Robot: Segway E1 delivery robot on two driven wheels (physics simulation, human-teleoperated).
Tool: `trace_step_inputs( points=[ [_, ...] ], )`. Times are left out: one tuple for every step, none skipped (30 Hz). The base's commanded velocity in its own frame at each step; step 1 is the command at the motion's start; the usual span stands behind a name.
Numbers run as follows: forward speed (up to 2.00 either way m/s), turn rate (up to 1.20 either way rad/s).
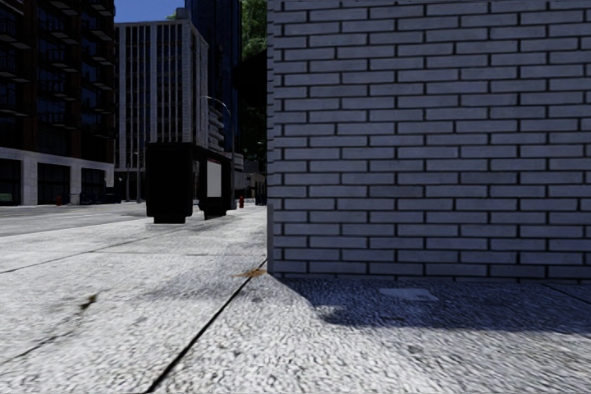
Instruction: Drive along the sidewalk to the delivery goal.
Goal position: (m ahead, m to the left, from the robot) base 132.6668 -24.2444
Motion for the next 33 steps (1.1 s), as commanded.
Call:
trace_step_inputs(
  points=[
    [1.51,0.4],
    [1.49,0.4],
    [1.46,0.4],
    [1.46,0.4],
    [1.43,0.4],
    [1.41,0.41],
    [1.38,0.48],
    [1.36,0.51],
    [1.36,0.51],
    [1.33,0.52],
    [1.32,0.52],
    [1.3,0.52],
    [1.29,0.52],
    [1.29,0.52],
    [1.29,0.52],
    [1.28,0.52],
    [1.27,0.52],
    [1.27,0.52],
    [1.27,0.52],
    [1.27,0.52],
    [1.27,0.52],
    [1.27,0.52],
    [1.27,0.52],
    [1.27,0.52],
    [1.27,0.52],
    [1.27,0.52],
    [1.27,0.52],
    [1.27,0.52],
    [1.27,0.52],
    [1.27,0.52],
    [1.27,0.52],
    [1.27,0.52],
    [1.27,0.52]
  ],
)
